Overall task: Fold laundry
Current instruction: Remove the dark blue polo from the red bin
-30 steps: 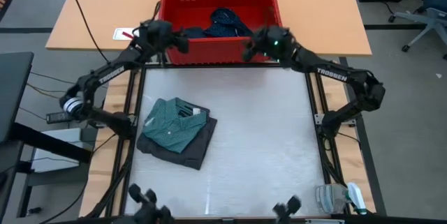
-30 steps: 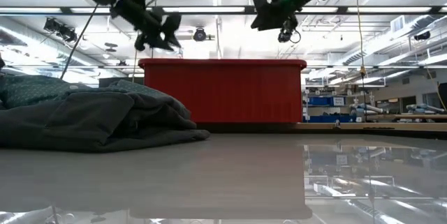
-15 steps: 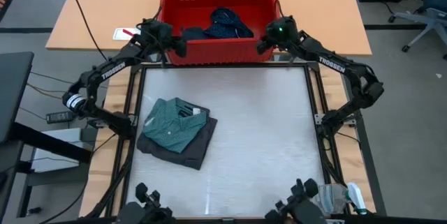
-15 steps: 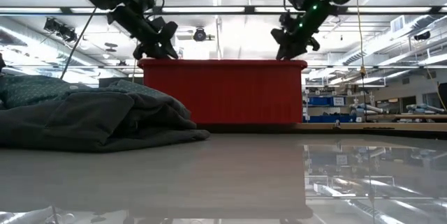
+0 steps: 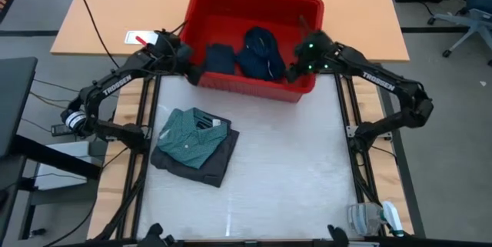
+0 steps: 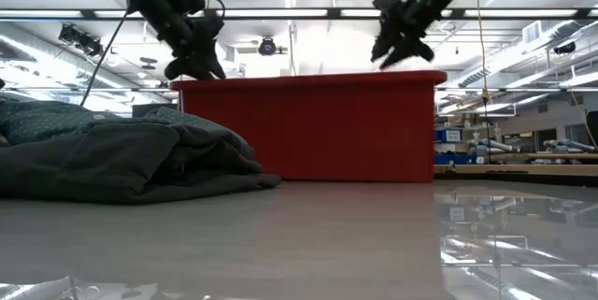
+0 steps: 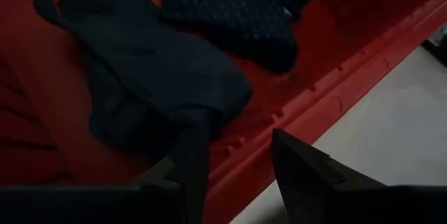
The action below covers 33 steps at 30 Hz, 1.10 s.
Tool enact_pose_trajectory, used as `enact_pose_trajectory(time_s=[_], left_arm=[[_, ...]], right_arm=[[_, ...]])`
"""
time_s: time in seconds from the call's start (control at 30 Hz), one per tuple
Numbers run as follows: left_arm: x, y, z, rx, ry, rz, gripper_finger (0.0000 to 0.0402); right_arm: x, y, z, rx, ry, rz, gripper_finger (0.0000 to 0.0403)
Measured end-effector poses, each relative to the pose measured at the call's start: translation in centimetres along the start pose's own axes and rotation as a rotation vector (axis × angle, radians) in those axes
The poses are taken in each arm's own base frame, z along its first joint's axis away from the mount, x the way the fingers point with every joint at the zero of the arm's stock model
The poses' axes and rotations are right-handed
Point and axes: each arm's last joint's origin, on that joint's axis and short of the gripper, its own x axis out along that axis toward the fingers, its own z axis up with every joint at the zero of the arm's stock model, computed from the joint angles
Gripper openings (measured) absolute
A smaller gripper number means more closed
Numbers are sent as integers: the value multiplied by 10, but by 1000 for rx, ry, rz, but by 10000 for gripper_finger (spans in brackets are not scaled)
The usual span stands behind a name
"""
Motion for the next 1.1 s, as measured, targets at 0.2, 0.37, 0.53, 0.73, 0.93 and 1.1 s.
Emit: enact_pose_trajectory(time_s=[0.2, 0.37, 0.53, 0.73, 0.93, 1.1], left_arm=[[3, -10, -3, 1, 33, -68, 155], [6, -22, -8, 21, 89, -141, 155], [7, -31, -10, 21, 106, -201, 155], [9, -44, -11, -7, 117, -254, 155], [10, -50, -7, -22, 90, -135, 164], [8, -51, -5, -36, 82, -118, 173]], right_arm=[[3, -11, 38, -201, -364, -104, 154], [51, -36, 42, -272, -310, -91, 164], [106, -59, 31, -345, -147, -57, 217], [143, -71, 39, -354, 9, 33, 319], [181, -82, 44, -313, 263, 1, 395], [211, -93, 36, -269, 426, -8, 385]])
